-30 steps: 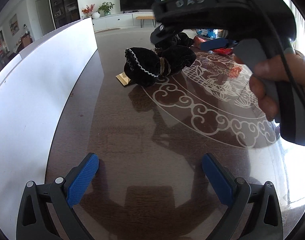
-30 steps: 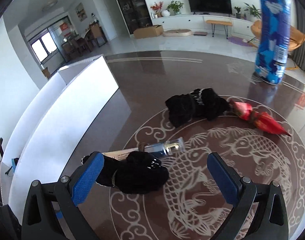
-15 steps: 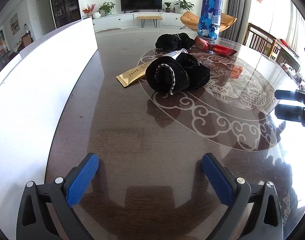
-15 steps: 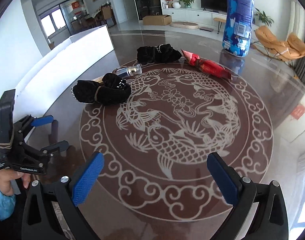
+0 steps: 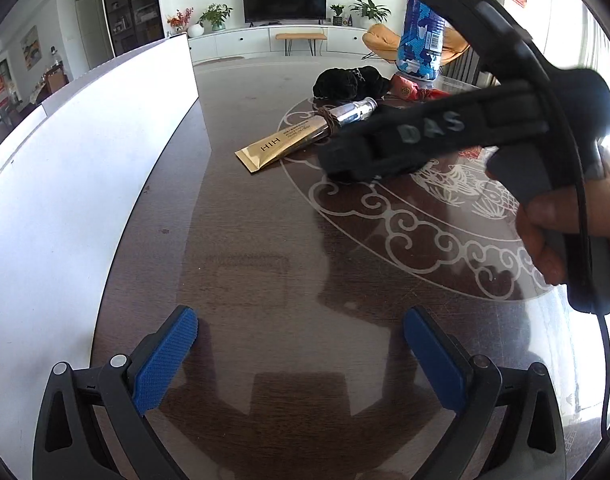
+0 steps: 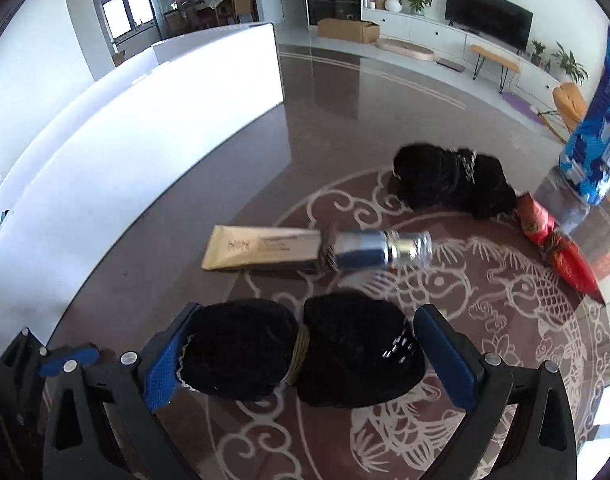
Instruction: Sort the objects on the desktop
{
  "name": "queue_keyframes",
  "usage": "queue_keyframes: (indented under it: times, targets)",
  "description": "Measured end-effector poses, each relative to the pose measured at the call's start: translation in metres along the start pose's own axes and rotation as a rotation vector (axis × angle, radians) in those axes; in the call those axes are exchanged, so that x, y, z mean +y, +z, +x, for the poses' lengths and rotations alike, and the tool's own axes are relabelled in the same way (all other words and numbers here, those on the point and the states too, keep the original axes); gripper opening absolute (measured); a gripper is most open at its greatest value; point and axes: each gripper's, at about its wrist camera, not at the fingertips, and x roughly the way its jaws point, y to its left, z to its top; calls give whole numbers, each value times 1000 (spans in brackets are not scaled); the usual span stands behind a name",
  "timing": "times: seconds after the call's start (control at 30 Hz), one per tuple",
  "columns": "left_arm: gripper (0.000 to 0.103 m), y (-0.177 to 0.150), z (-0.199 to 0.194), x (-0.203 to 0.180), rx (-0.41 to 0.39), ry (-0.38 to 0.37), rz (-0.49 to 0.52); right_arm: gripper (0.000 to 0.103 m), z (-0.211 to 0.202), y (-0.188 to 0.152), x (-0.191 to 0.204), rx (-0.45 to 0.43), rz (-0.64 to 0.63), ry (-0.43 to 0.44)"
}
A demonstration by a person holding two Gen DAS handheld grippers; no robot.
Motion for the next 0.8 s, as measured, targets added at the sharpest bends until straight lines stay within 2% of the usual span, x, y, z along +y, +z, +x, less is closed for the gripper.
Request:
queue_keyframes:
  times: [0.17, 0.3, 0.37, 0.43, 0.5, 0.57, 0.67, 0.77, 0.8]
  targets:
    - [103, 1, 1, 0, 0, 3, -2, 103, -59, -65, -57, -37, 55, -69]
    - [103, 6, 4, -1, 7, 4, -3, 103, -104, -128, -76, -58, 147, -38]
    - [103, 21, 13, -3, 27, 13, 20, 103, -109, -157, -78, -39, 203, -29]
    - [103, 45, 22, -8, 30, 49, 91, 103, -121, -180, -70, -76, 181, -79]
    - [103, 70, 33, -15, 10, 61, 172, 103, -121, -188, -58, -73, 150, -130]
    - [103, 98, 51, -16, 27, 55, 206, 103, -115, -191, -50, -69, 106, -198]
    - [103, 131, 77, -13, 55, 2, 206, 103, -115, -191, -54, -70, 120, -206]
    - [103, 146, 98, -17, 91, -23, 236, 103, -115, -190, -57, -70, 127, -212]
    - [103, 150, 100, -18, 79, -48, 237, 103, -116, -191, -56, -70, 127, -212]
